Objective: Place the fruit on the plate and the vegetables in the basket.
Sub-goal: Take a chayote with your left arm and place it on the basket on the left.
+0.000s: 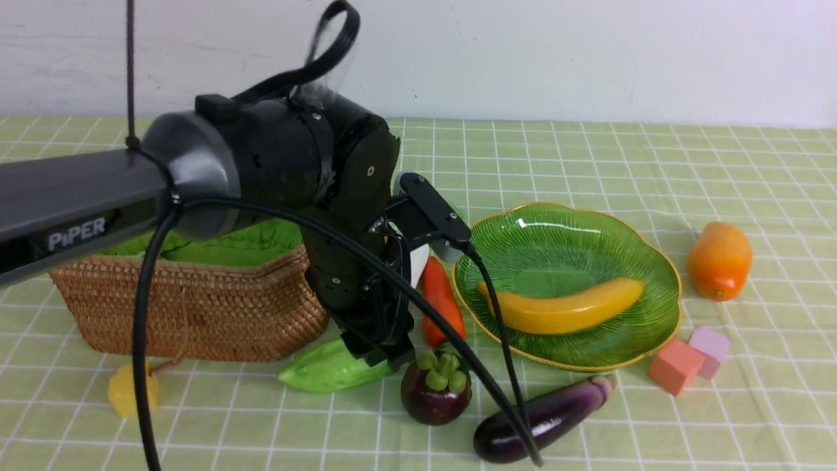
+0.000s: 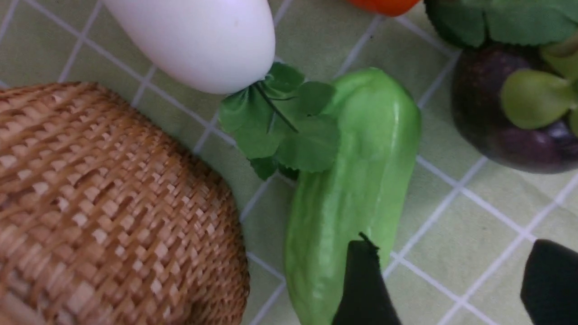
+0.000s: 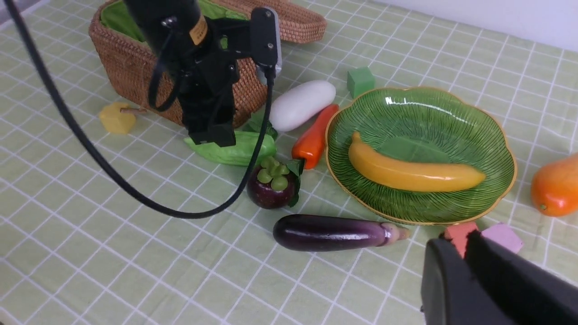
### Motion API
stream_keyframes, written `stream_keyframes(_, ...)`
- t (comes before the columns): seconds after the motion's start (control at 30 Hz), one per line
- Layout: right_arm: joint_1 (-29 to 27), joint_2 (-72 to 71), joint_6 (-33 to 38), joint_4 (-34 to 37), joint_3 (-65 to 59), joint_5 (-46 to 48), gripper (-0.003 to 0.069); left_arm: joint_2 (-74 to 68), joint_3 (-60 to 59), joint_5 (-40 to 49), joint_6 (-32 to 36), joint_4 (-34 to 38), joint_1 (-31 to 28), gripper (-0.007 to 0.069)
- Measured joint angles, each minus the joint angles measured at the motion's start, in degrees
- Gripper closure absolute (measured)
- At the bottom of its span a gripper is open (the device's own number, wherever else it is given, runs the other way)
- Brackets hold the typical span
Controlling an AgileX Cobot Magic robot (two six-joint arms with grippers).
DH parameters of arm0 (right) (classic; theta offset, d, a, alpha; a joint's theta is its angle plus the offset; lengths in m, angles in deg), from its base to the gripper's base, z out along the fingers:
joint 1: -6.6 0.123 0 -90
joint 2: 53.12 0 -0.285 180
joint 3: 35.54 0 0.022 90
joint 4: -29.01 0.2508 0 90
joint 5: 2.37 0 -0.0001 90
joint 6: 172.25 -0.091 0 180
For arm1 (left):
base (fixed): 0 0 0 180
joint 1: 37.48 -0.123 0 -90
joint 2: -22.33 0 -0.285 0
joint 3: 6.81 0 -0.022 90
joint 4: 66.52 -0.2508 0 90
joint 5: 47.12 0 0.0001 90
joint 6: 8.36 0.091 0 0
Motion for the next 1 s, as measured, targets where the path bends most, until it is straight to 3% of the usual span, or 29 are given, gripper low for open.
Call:
stream_keyframes(0.17,0.0,0.0,0.0,0.5,0.0,0.0,0.0583,-3.3,0.0,-2.9,0.2,-0.4,0.0,0.0116)
stream_keyframes(0.73,0.0,0.0,0.1,0.8,0.0,0.5,0.0583,-8.5,0.4,-7.2,-0.5,-7.8,-0.1,0.0159)
stream_keyframes(0.93,0.0,0.0,0.2,0.8,0.0,0.7,0.0581,-8.6,0.2,-5.7,-6.3,-6.7,-0.1,0.0099)
stream_keyframes(1.0,0.0,0.0,0.6,0.8,0.0,0.7,0.0580,-8.6,0.2,-5.6,-7.9,-7.0,-0.1,0.0046)
